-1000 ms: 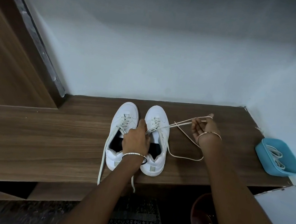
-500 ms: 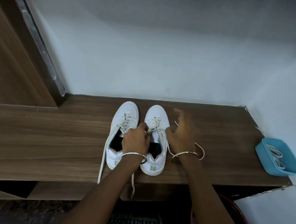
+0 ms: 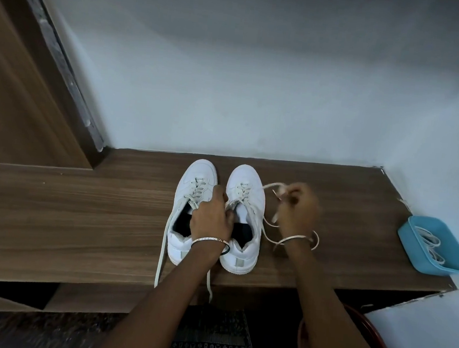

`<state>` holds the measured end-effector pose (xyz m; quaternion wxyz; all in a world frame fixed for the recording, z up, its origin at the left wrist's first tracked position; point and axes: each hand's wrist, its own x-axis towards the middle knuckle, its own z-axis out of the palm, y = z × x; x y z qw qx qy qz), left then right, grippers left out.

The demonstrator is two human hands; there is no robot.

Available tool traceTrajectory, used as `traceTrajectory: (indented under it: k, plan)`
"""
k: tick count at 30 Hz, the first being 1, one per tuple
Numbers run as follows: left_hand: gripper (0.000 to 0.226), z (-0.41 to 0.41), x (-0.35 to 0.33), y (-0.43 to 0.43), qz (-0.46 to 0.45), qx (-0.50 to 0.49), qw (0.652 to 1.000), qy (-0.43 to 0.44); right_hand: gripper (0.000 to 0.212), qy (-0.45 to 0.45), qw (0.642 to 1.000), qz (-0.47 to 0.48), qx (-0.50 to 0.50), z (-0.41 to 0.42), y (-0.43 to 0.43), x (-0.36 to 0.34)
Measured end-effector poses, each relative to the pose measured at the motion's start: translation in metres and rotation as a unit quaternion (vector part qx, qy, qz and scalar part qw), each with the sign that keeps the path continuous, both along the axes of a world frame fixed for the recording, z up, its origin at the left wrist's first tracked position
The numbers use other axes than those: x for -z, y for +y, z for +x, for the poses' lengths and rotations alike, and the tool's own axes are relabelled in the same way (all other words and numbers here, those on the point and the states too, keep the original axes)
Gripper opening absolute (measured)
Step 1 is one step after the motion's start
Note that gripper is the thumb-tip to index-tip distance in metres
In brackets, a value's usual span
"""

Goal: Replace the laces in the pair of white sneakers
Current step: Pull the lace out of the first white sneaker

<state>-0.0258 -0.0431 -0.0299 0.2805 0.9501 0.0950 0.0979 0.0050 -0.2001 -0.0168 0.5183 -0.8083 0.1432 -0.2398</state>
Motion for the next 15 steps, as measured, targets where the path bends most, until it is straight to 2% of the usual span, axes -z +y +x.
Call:
traceTrajectory:
  k: [2, 3, 5, 7, 8, 9, 10, 12, 13, 15]
  plan:
    - [0.030, 0.000, 0.000, 0.000, -0.005, 0.002, 1.000, -0.002, 0.012, 0.036, 0.987, 0.149, 0.058, 0.011, -0.026, -0.002]
    - [0.028, 0.000, 0.000, 0.000, -0.005, 0.005, 1.000, -0.002, 0.015, 0.065, 0.982, 0.167, 0.059, 0.015, -0.039, 0.001]
    - [0.023, 0.000, 0.000, 0.000, 0.002, 0.006, 1.000, -0.001, 0.016, 0.159, 0.982, 0.095, 0.041, 0.016, -0.059, 0.005]
    - [0.019, -0.001, 0.000, -0.001, 0.014, 0.006, 1.000, -0.004, 0.016, 0.260, 0.963, -0.072, 0.025, 0.010, -0.064, 0.011]
    - [0.018, -0.002, 0.000, -0.001, 0.017, 0.006, 1.000, -0.007, 0.019, 0.277, 0.946, -0.168, 0.028, 0.002, -0.059, 0.011]
    - [0.018, -0.002, 0.000, -0.001, 0.020, 0.008, 1.000, -0.011, 0.022, 0.256, 0.938, -0.232, 0.038, -0.005, -0.049, 0.009]
    - [0.017, -0.002, 0.001, -0.001, 0.021, 0.011, 1.000, -0.014, 0.024, 0.207, 0.947, -0.246, 0.029, -0.011, -0.039, 0.006]
    - [0.015, -0.001, 0.003, 0.000, 0.016, 0.018, 1.000, -0.019, 0.018, 0.107, 0.977, -0.167, -0.073, -0.015, -0.015, 0.000]
    - [0.014, -0.001, 0.004, 0.001, 0.013, 0.021, 0.999, -0.021, 0.015, 0.091, 0.978, -0.129, -0.136, -0.015, -0.003, 0.000]
    - [0.014, 0.000, 0.005, 0.003, 0.009, 0.027, 0.999, -0.019, 0.015, 0.068, 0.963, -0.146, -0.214, -0.014, 0.015, 0.003]
